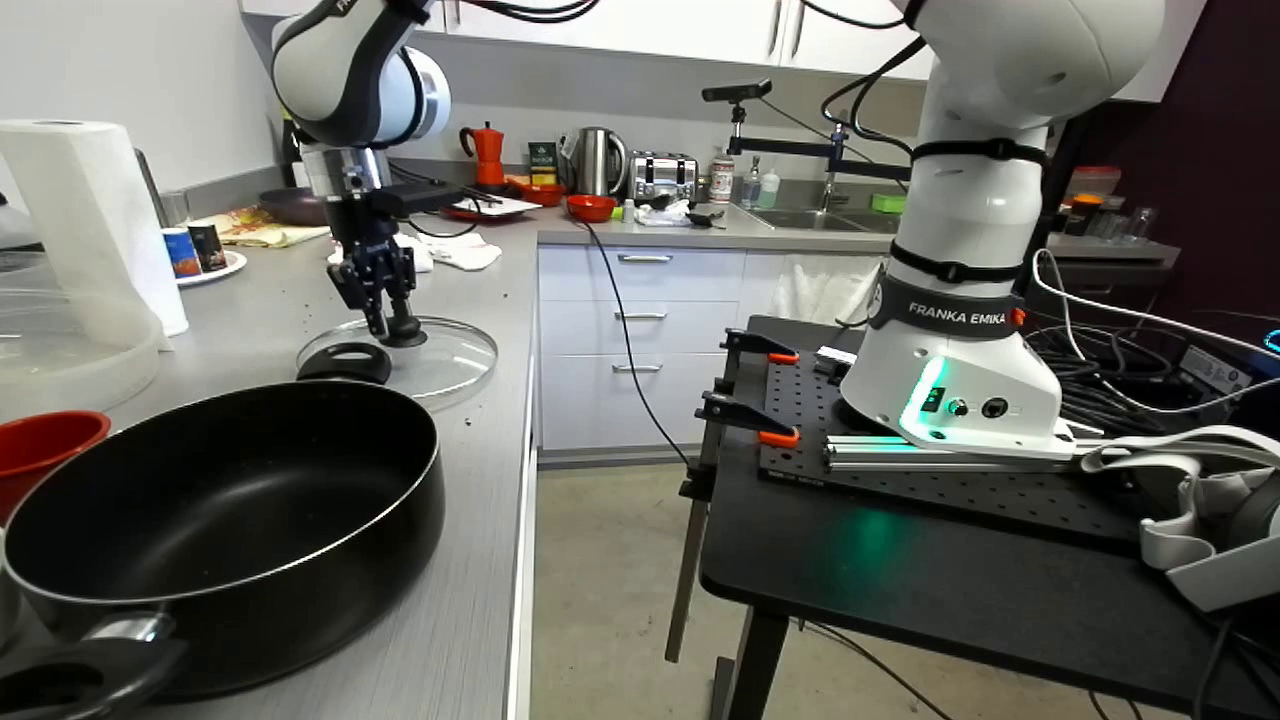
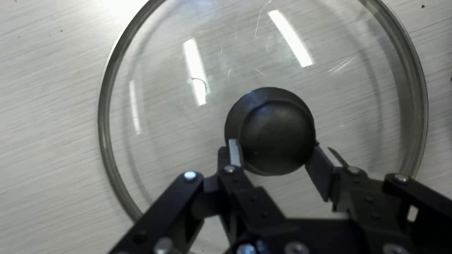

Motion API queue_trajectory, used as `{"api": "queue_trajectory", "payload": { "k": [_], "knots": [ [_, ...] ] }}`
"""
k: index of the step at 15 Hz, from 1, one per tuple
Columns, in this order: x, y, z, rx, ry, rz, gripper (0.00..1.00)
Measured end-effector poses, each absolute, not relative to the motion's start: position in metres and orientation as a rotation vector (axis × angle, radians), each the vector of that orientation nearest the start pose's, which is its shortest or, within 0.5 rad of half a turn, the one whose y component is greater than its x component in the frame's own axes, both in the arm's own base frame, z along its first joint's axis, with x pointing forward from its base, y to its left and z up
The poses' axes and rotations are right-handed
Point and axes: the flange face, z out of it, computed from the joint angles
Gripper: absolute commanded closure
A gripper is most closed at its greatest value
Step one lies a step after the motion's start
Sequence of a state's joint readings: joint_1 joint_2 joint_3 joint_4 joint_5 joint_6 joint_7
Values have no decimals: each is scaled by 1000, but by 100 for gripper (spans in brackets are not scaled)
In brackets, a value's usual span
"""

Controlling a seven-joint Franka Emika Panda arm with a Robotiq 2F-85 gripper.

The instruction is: Put the lid on the pot

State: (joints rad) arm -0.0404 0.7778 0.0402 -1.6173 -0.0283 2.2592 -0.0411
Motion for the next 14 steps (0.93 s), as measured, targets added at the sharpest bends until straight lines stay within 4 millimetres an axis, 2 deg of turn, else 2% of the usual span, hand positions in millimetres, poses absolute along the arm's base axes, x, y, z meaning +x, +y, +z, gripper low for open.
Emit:
{"api": "queue_trajectory", "payload": {
  "k": [14],
  "knots": [
    [686, 31, 262, -3180, -214, -3, 77]
  ]
}}
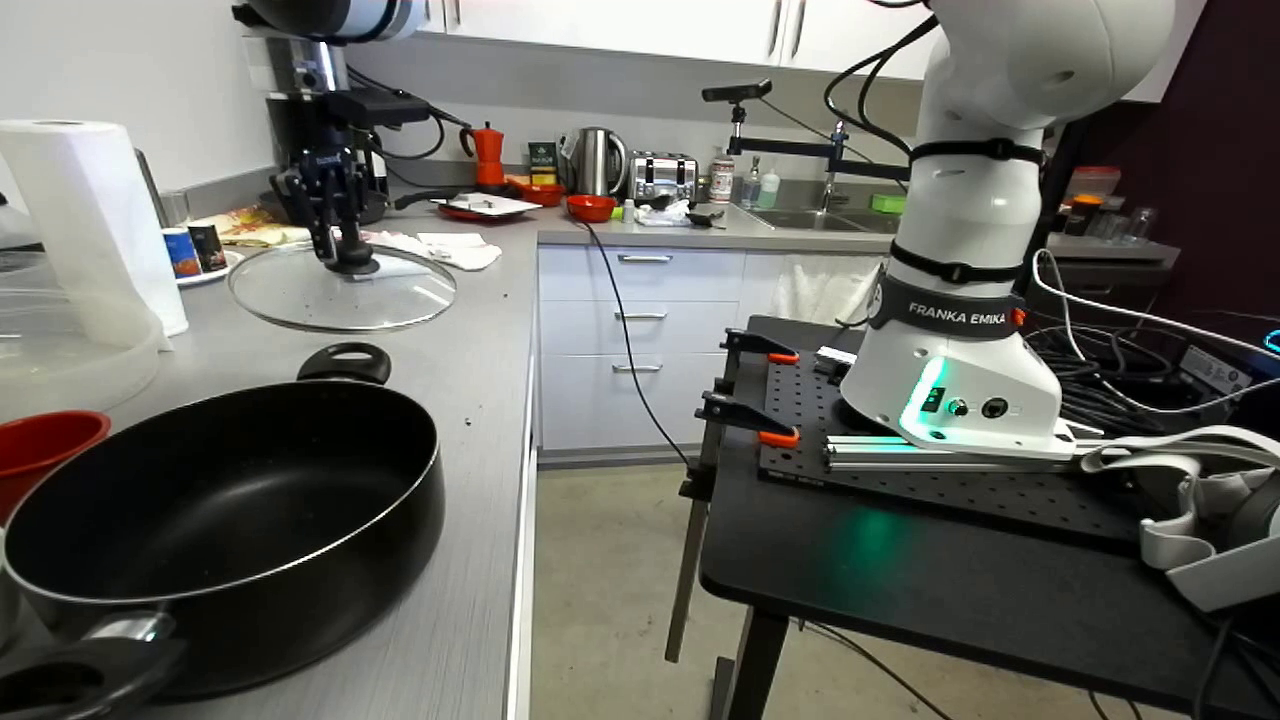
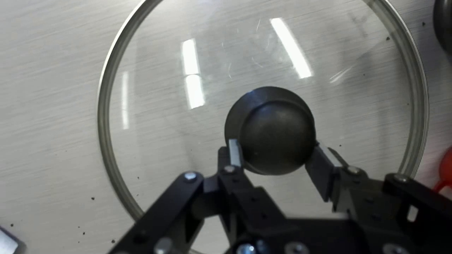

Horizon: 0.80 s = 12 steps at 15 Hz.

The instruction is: Put the lid on the pot

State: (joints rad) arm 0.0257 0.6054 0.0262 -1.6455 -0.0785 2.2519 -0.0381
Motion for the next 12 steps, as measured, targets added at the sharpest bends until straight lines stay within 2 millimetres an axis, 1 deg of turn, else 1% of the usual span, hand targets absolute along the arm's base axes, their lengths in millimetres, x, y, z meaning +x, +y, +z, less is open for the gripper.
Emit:
{"api": "queue_trajectory", "payload": {
  "k": [3, 6, 12],
  "knots": [
    [685, 44, 280, -3208, -277, -29, 77],
    [682, 62, 293, -3235, -344, -31, 77],
    [670, 106, 306, -3258, -491, 21, 77]
  ]
}}
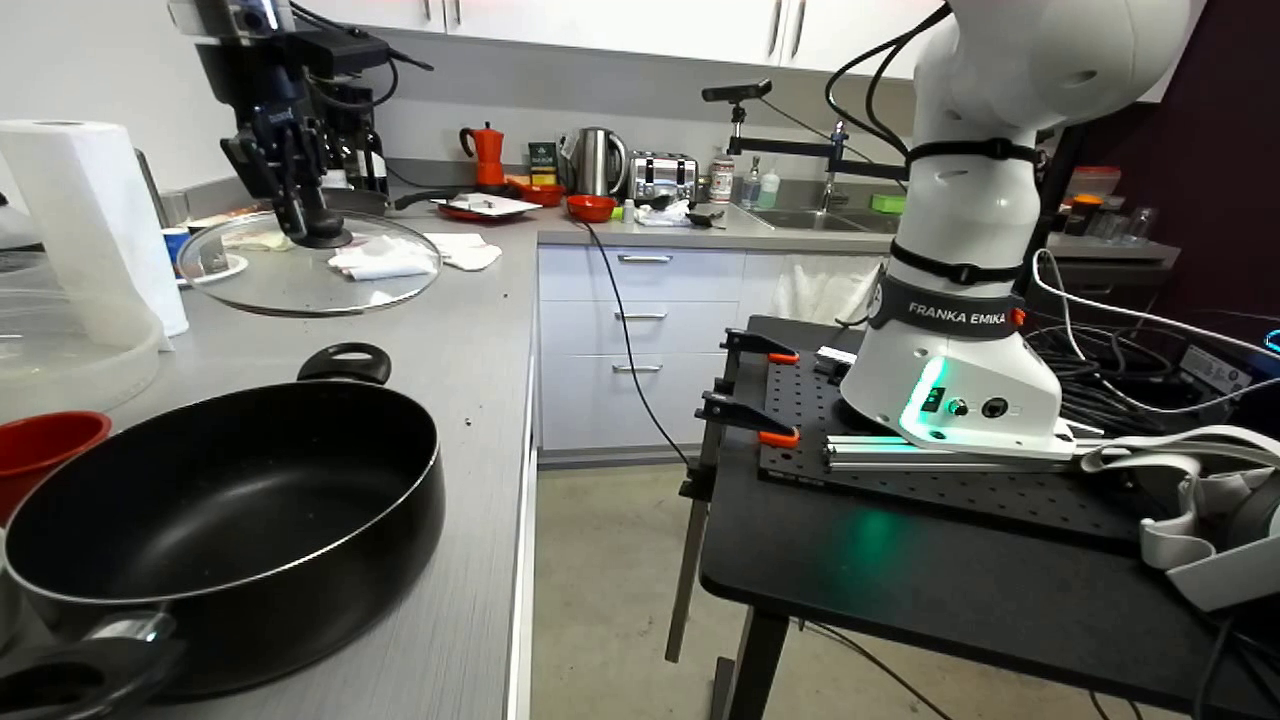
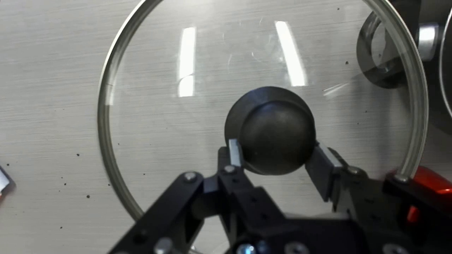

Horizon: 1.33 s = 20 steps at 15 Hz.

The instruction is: Put the lid on the pot

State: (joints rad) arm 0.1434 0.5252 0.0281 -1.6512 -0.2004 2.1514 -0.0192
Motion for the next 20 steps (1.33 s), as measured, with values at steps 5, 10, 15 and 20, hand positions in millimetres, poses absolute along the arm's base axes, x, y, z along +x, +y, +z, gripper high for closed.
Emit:
{"api": "queue_trajectory", "payload": {
  "k": [5, 10, 15, 20],
  "knots": [
    [655, 144, 306, -3242, -587, 109, 77],
    [637, 184, 300, -3215, -688, 213, 77],
    [611, 223, 286, -3177, -801, 309, 77],
    [584, 263, 272, -3136, -921, 364, 77]
  ]
}}
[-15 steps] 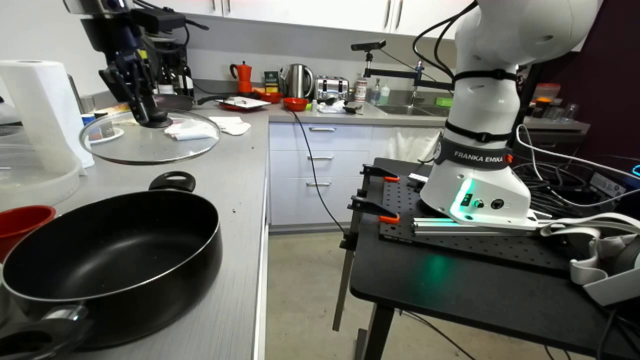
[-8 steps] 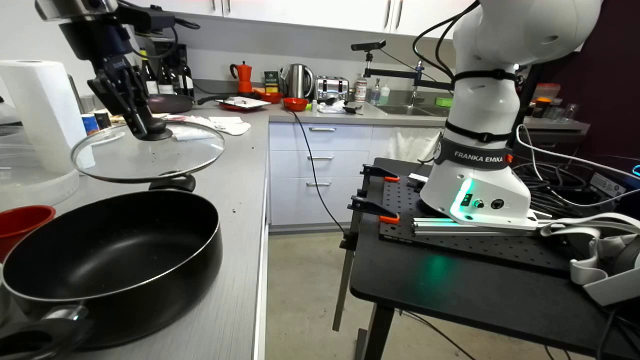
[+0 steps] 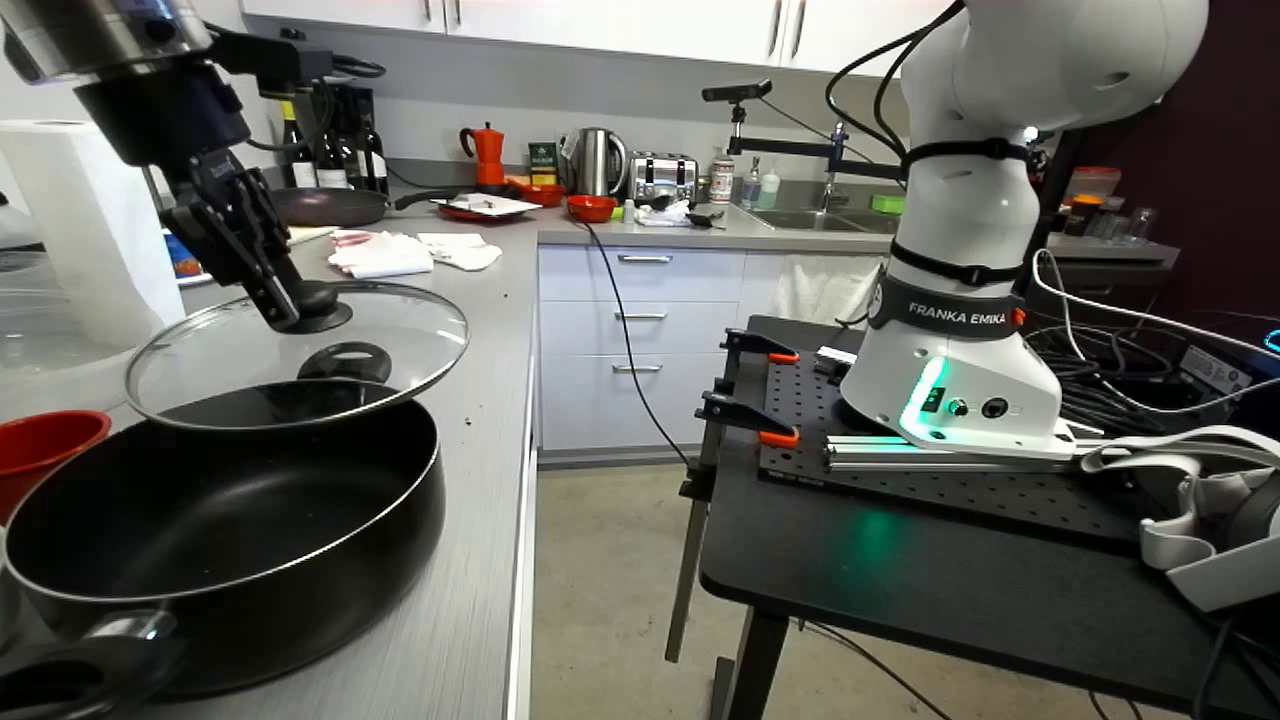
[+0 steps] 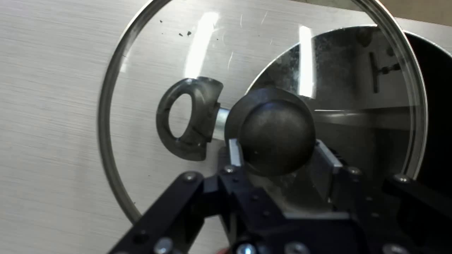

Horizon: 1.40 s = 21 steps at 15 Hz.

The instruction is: Put the lid on the pot

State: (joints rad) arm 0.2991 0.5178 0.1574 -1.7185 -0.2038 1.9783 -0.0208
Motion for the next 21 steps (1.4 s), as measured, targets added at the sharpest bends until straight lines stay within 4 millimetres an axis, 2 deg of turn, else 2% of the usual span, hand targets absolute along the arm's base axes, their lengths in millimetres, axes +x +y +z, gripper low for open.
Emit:
{"api": "queue_trajectory", "payload": {
  "k": [7, 21],
  "knots": [
    [559, 309, 269, -3096, -1073, 365, 77],
    [549, 350, 248, -3032, -1228, 380, 77]
  ]
}}
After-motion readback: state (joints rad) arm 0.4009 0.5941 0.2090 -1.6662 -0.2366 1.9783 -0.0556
